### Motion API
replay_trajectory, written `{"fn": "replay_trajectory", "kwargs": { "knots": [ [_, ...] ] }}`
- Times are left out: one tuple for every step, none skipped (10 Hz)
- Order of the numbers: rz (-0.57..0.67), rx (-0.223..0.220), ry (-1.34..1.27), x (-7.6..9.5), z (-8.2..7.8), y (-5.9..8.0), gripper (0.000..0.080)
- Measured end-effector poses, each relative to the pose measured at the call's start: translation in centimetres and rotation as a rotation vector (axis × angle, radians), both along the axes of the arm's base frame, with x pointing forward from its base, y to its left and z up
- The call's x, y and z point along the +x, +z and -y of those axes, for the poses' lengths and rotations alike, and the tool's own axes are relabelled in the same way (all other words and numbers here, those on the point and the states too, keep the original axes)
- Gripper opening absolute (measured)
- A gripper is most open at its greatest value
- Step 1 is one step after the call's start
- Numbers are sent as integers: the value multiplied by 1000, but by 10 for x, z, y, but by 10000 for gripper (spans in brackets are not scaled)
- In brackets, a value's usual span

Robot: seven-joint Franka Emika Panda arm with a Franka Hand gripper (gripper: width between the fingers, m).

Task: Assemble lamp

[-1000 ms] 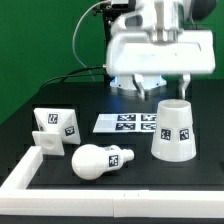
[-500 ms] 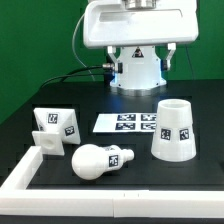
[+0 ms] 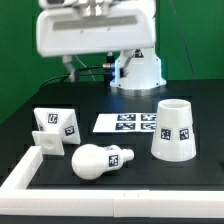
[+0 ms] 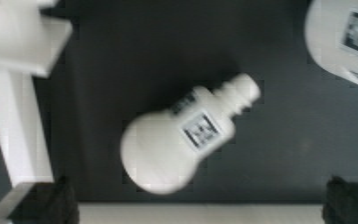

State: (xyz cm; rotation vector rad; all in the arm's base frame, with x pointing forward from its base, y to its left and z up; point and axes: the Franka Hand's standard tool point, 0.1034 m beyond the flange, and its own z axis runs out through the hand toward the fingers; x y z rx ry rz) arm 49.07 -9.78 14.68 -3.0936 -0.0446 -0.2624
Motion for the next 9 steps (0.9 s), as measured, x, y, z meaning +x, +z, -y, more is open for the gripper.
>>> {"fn": "replay_trajectory", "kwargs": {
  "knots": [
    [4,-1,10,2,-6,2,699],
    [6,-1,16,3,-8,3,699],
    [4,-1,14,2,-7,2,699],
    [1,-1,13,2,-5,1,699],
    [-57,20,29,2,9,-4,699],
    [-121,21,-13,15,25,-4,699],
    [-151,8,-16,33,39,-1,699],
    [-164,15,-34,49,67,1,699],
    [-172,41,-61,51,84,-8,699]
  ]
}}
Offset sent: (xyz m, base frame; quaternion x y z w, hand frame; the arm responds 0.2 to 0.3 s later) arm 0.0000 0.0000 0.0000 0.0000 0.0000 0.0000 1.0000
